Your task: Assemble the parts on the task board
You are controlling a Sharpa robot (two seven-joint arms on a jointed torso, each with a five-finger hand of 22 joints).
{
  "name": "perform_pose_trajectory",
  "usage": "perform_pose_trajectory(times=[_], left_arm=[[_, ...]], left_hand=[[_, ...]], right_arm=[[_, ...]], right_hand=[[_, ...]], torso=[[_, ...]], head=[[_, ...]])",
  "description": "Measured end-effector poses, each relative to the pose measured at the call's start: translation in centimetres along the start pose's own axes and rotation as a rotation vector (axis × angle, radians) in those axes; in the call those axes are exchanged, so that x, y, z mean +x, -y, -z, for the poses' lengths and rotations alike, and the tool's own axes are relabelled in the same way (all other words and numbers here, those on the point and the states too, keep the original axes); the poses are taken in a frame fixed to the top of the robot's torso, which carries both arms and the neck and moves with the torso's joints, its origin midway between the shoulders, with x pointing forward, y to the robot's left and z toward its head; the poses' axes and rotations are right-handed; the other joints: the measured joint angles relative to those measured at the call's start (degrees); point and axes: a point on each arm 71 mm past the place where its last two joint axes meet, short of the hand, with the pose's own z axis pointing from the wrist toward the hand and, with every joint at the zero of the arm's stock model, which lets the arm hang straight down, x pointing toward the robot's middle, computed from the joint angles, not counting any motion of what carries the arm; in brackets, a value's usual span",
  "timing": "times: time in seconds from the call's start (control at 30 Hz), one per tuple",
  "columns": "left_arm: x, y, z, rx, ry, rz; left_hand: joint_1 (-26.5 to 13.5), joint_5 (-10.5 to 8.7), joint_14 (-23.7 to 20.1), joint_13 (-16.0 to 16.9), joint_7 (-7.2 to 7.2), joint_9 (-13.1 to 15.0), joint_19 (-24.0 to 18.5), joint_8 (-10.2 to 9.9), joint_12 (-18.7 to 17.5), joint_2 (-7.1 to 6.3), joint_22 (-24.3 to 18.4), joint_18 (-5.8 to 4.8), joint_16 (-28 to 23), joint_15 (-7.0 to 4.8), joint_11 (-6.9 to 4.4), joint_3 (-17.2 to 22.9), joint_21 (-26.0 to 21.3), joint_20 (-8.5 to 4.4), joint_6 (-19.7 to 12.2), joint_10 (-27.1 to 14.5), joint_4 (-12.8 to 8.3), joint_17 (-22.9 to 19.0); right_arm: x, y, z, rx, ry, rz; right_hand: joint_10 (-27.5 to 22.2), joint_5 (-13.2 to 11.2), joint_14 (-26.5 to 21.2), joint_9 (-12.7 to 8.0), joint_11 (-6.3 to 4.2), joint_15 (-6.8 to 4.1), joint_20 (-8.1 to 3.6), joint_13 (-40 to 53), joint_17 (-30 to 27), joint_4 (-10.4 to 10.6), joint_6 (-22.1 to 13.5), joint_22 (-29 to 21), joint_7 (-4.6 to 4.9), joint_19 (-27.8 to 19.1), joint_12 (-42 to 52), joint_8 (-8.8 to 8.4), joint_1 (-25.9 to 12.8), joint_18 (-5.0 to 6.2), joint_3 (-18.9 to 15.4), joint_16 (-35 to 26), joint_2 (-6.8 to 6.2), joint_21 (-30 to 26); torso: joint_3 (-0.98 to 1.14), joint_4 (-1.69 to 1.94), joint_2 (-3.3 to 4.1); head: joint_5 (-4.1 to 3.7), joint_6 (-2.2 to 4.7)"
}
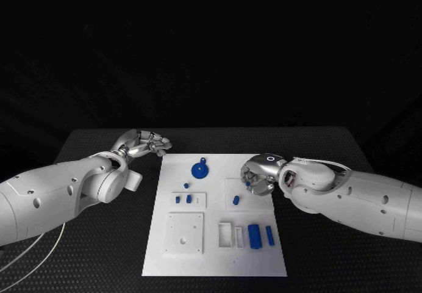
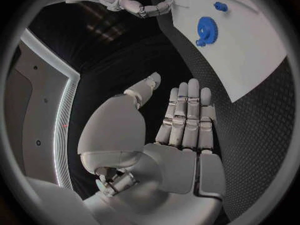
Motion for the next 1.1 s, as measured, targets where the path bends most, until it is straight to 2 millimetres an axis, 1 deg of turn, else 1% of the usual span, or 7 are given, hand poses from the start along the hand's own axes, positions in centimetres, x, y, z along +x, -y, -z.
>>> perform_pose_trajectory(times=[0.2, 0.33, 0.43, 0.67, 0.97, 1.03, 1.1], left_arm=[[0.0, 0.0, 0.0, -0.003, 0.000, 0.002], [0.0, 0.0, 0.0, -0.004, 0.000, 0.003], [0.0, 0.0, 0.0, -0.004, -0.001, 0.003], [-0.1, -0.1, 0.0, -0.009, -0.001, 0.004], [-0.2, -0.2, 0.1, -0.019, 0.001, 0.004], [-0.2, -0.2, 0.1, -0.021, 0.000, 0.004], [-0.2, -0.2, 0.1, -0.023, 0.000, 0.004]], left_hand=[[0.0, 0.00, 0.0, 0.0, 0.00, 0.0, 0.0, 0.0, 0.0, 0.00, 0.0, 0.00, -0.2, 0.00, 0.00, 0.0, 0.0, 0.00, 0.0, 0.0, 0.0, 0.1], [0.0, 0.00, 0.0, -0.1, 0.00, 0.0, 0.0, 0.0, 0.0, 0.00, 0.0, 0.00, -0.2, 0.00, 0.00, 0.0, 0.0, 0.00, 0.0, 0.0, 0.0, 0.1], [0.0, 0.00, 0.0, -0.1, 0.00, 0.0, 0.0, 0.0, 0.0, 0.00, 0.0, 0.00, -0.2, 0.00, 0.00, 0.0, 0.0, 0.00, 0.0, 0.0, 0.0, 0.2], [0.0, 0.00, 0.0, -0.1, 0.00, 0.0, 0.0, 0.0, 0.0, 0.00, 0.0, -0.01, -0.4, 0.00, 0.00, 0.0, 0.0, 0.00, 0.0, 0.0, 0.0, 0.2], [0.0, 0.00, 0.2, -0.2, 0.00, 0.0, 0.0, 0.0, 0.0, 0.00, 0.1, -0.01, -0.4, 0.20, 0.00, 0.0, -0.2, 0.00, 0.0, 0.0, 0.0, 0.4], [0.0, 0.00, 0.2, -0.2, 0.00, 0.0, 0.0, 0.0, 0.0, 0.00, 0.1, -0.01, -0.7, 0.20, 0.00, 0.0, -0.2, 0.00, 0.0, 0.0, 0.0, 0.4], [0.0, 0.00, 0.2, -0.2, 0.00, 0.0, 0.0, 0.0, 0.0, 0.00, 0.1, -0.01, -0.7, 0.20, 0.00, -0.2, -0.2, 0.00, 0.0, 0.0, -0.2, 0.4]], right_arm=[[0.2, -0.4, -0.1, 0.000, 0.009, 0.041], [0.3, -0.7, -0.1, 0.003, 0.016, 0.071], [0.3, -0.8, -0.2, 0.005, 0.022, 0.087], [0.6, -1.1, -0.4, 0.013, 0.036, 0.118], [0.7, -1.4, -0.5, 0.023, 0.050, 0.146], [0.8, -1.5, -0.5, 0.024, 0.052, 0.153], [0.8, -1.5, -0.5, 0.024, 0.053, 0.159]], right_hand=[[1.5, -1.1, 0.4, 0.0, -0.60, -0.44, -0.30, 0.4, 0.8, 0.3, 1.4, 0.5, -0.66, 0.5, -0.3, 0.29, 0.9, 0.00, 1.6, 0.0, -0.38, 0.0], [1.9, -1.2, 0.6, 0.1, -0.61, -0.63, -0.42, 0.8, 1.3, 0.4, 1.8, 0.7, -0.60, 0.8, -0.5, 0.29, 1.1, 0.00, 2.3, 0.3, -0.37, 0.0], [2.4, -1.2, 1.0, 0.1, -0.75, -0.55, -0.45, 1.0, 1.6, 0.5, 2.2, 0.8, -0.88, 1.2, -0.5, 0.40, 1.4, 0.00, 2.8, 0.5, -0.60, 0.0], [3.5, -1.2, 1.5, 0.4, -1.24, -1.06, -0.83, 1.5, 2.5, 0.5, 3.4, 1.2, -1.39, 2.1, -0.4, 0.96, 1.9, 0.01, 3.6, 1.0, -0.07, 0.0], [4.8, -1.2, 2.2, 0.6, -1.74, -1.44, -1.23, 2.0, 3.6, 0.1, 4.5, 1.6, -1.69, 3.3, -0.4, 1.29, 2.3, 0.01, 4.3, 1.5, -0.07, 0.0], [5.1, -1.2, 2.3, 0.7, -1.85, -1.50, -1.28, 2.2, 3.8, 0.0, 4.8, 1.7, -2.00, 3.3, -0.4, 1.29, 2.3, 0.01, 4.4, 1.8, -0.07, 0.0], [5.6, -1.2, 2.9, 0.8, -2.24, -1.69, -1.55, 2.6, 4.3, 0.0, 5.4, 1.9, -1.99, 4.0, -0.5, 1.57, 2.3, 0.01, 4.7, 1.8, -0.07, 0.1]], torso=[[-0.01, -0.01, -0.01], [-0.02, -0.01, -0.01], [-0.02, 0.00, -0.01], [-0.01, 0.01, 0.00], [0.01, 0.02, 0.01], [0.01, 0.02, 0.01], [0.00, 0.02, 0.01]], head=[[0.00, -0.11], [-0.09, -0.14], [-0.16, -0.15], [-0.26, -0.25], [-0.35, -0.36], [-0.39, -0.40], [-0.44, -0.42]])
